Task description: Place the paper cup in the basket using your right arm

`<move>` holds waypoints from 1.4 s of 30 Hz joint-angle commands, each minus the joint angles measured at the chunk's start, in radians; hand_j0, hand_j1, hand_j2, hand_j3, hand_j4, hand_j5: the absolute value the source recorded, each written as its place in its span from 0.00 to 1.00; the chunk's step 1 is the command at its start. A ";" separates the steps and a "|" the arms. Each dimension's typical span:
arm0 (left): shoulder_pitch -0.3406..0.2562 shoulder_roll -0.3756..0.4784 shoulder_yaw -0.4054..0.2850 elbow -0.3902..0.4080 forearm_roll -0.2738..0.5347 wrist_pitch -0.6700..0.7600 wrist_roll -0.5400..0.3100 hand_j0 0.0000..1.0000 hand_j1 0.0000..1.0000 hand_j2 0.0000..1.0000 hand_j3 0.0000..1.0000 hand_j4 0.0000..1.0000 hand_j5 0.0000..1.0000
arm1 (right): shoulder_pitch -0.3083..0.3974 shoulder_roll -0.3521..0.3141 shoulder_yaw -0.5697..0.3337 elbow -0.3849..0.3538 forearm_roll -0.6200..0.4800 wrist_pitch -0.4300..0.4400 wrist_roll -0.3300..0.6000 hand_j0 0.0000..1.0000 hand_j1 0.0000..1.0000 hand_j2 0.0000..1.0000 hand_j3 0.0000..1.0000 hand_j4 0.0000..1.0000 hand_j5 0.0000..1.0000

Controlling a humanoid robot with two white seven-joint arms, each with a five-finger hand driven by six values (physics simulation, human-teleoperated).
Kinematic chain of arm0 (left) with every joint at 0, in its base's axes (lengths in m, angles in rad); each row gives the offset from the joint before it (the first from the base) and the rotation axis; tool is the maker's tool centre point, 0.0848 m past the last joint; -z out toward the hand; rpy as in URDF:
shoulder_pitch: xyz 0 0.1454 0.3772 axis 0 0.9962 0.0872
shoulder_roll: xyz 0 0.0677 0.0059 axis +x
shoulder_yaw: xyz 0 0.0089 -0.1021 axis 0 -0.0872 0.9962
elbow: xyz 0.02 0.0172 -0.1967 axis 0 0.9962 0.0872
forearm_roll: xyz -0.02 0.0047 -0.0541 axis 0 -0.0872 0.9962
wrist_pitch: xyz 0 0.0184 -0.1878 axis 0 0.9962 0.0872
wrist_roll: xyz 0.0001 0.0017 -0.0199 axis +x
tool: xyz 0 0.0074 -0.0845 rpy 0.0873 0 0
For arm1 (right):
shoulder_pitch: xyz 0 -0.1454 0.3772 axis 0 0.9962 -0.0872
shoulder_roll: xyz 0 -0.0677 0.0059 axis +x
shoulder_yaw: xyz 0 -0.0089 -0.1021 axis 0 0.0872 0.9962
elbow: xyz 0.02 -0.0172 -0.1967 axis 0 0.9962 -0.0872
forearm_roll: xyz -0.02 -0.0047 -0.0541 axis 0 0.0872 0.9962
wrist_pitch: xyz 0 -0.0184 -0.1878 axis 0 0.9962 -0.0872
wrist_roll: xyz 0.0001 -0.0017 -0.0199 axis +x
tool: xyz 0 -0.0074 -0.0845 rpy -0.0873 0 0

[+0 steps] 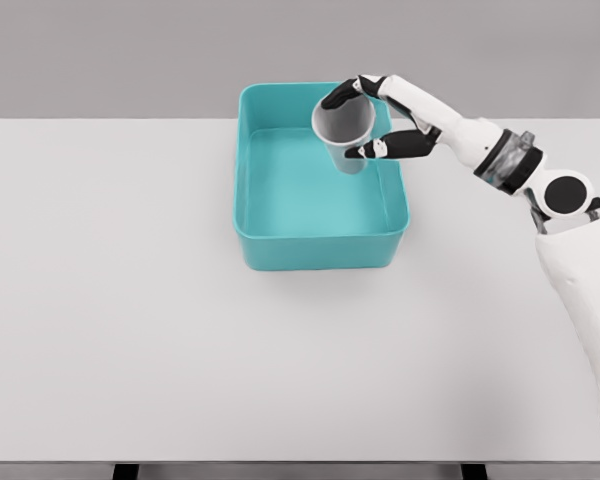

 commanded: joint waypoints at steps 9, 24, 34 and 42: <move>0.000 0.000 0.000 0.000 0.000 0.000 -0.001 1.00 1.00 1.00 1.00 1.00 1.00 | -0.034 0.129 0.002 -0.045 0.406 0.161 0.000 0.64 0.64 0.64 0.64 0.64 0.64; 0.000 0.000 0.000 0.000 0.000 0.000 -0.001 1.00 1.00 1.00 1.00 1.00 1.00 | -0.115 0.173 0.213 -0.133 0.842 0.497 0.000 0.64 0.64 0.64 0.64 0.64 0.64; 0.000 0.000 0.000 -0.001 0.000 0.000 0.000 1.00 1.00 1.00 1.00 1.00 1.00 | 0.014 -0.052 -0.130 -0.259 0.135 0.357 0.000 1.00 1.00 1.00 1.00 1.00 1.00; 0.000 0.000 0.000 0.000 0.000 0.000 -0.001 1.00 1.00 1.00 1.00 1.00 1.00 | 0.333 -0.143 -0.471 -0.259 -0.172 0.296 0.000 1.00 1.00 1.00 1.00 1.00 1.00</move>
